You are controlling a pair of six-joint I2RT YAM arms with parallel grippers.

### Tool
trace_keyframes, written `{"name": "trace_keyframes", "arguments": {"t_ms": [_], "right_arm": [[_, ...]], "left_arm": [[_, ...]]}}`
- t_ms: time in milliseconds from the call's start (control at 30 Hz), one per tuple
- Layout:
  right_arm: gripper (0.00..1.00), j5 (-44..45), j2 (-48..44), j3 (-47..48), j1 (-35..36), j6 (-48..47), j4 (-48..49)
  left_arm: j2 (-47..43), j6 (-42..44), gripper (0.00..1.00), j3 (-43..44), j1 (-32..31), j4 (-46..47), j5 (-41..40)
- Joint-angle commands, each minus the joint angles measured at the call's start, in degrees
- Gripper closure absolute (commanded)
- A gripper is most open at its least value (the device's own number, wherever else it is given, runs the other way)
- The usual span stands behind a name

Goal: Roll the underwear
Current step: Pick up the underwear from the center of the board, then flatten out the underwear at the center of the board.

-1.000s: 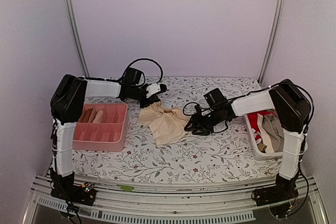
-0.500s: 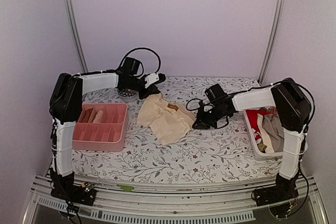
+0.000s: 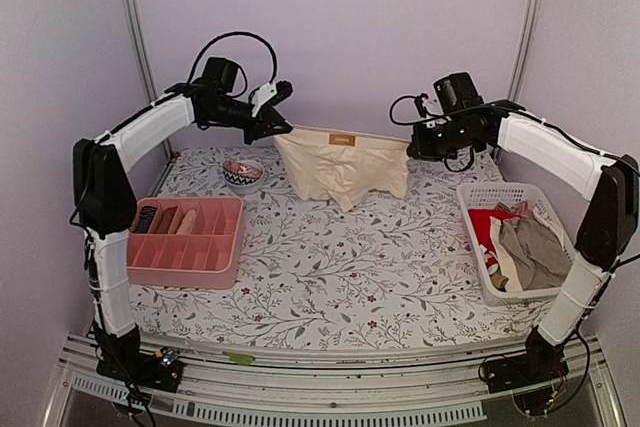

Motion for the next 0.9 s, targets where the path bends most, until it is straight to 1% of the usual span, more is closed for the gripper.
{"name": "trace_keyframes", "arguments": {"t_ms": [0, 100, 133, 300, 400, 467, 533, 600, 667, 733, 800, 833, 867], "right_arm": [[1.00, 4.9, -0.9, 6.8, -0.6, -7.4, -8.4], [1.00, 3.5, -3.5, 8.2, -0.6, -9.2, -10.4], [1.00, 2.5, -4.6, 8.0, -0.6, -9.7, -11.1], [1.00, -7.6, -12.0, 4.0, 1.1, -10.3, -15.1], [1.00, -13.0, -17.3, -0.7, 5.3, -9.3, -16.9], [1.00, -16.2, -20.2, -3.5, 7.9, -7.6, -17.5], [1.00, -18.8, -22.3, -6.2, 8.6, -4.6, -17.5], [1.00, -17.4, -22.8, -8.5, 8.5, -2.7, -17.5], [1.00, -13.6, -20.2, -10.1, 7.3, -3.2, -17.4], [1.00, -12.0, -14.7, -9.2, 3.9, -4.3, -17.7], [1.00, -8.1, -7.3, -6.8, 0.2, -4.7, -17.7], [0.82, -6.2, -3.3, -4.5, -1.0, -4.3, -18.5], [0.64, -4.9, 1.0, -1.6, -1.9, -4.2, -20.0]], "left_arm": [[-6.7, -0.8, 1.00, -1.4, 0.7, -4.8, 5.9], [-12.0, -0.1, 1.00, -5.3, -0.1, -5.4, 6.8], [-13.9, 0.2, 1.00, -8.2, -0.4, -5.5, 6.7], [-25.0, 3.1, 1.00, -20.9, -3.3, -8.1, 9.8], [-32.4, 2.1, 1.00, -28.5, -4.4, -9.3, 13.6], [-37.2, -0.1, 1.00, -32.8, -4.6, -9.2, 15.7], [-40.8, -3.0, 1.00, -36.4, -4.7, -8.1, 16.4], [-41.9, -8.8, 1.00, -40.1, -4.8, -3.7, 16.0], [-40.2, -16.5, 1.00, -43.1, -5.0, 2.6, 14.6], [-35.9, -22.5, 1.00, -42.9, -5.0, 9.8, 11.3], [-29.9, -26.4, 1.00, -39.8, -4.9, 13.6, 5.9], [-26.6, -27.3, 0.85, -37.6, -4.9, 14.2, 2.5], [-22.7, -27.4, 0.72, -34.3, -4.8, 13.4, -3.6]]}}
